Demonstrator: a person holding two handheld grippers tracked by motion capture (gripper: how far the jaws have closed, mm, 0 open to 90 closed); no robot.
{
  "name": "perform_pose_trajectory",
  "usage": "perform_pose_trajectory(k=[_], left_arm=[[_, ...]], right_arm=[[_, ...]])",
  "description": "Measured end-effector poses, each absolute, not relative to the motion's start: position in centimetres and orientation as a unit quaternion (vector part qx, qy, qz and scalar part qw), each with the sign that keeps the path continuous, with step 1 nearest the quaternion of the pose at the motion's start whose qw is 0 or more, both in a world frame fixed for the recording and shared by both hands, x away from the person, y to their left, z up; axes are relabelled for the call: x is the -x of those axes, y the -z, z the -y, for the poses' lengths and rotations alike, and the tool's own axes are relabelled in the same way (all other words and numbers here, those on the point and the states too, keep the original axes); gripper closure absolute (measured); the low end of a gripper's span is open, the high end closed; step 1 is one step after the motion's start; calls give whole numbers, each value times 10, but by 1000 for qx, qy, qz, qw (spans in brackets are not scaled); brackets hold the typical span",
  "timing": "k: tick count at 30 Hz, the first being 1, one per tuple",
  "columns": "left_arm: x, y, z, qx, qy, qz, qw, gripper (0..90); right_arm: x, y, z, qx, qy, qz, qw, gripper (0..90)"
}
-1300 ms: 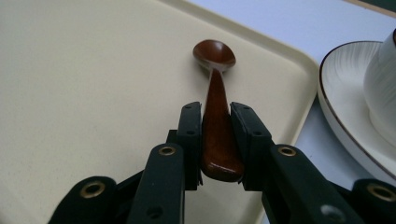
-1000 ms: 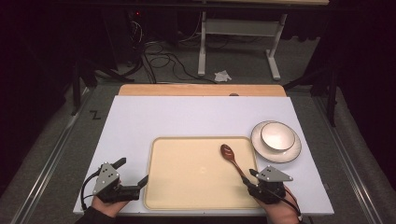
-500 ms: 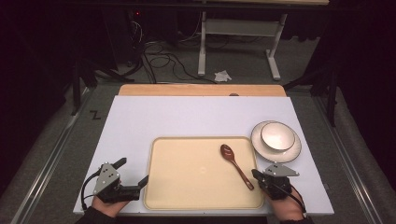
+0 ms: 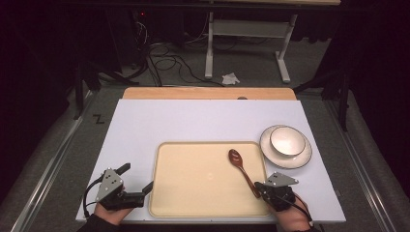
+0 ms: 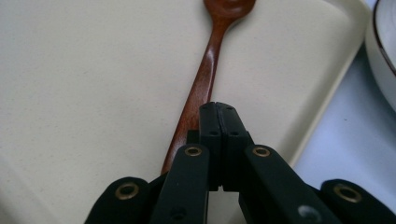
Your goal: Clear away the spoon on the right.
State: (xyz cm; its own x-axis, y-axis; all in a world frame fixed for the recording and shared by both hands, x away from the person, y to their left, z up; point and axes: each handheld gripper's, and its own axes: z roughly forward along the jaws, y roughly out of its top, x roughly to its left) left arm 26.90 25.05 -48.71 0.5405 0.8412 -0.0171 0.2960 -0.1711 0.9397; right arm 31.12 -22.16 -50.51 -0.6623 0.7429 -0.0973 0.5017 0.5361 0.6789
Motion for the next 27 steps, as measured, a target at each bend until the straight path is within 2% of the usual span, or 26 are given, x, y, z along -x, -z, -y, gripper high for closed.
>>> perform_pose_trajectory(k=[27], left_arm=[[-270,486,-253,-713,-273,-400,507,13]], right_arm=[[-300,506,195,-306,-313,-881,179,900]])
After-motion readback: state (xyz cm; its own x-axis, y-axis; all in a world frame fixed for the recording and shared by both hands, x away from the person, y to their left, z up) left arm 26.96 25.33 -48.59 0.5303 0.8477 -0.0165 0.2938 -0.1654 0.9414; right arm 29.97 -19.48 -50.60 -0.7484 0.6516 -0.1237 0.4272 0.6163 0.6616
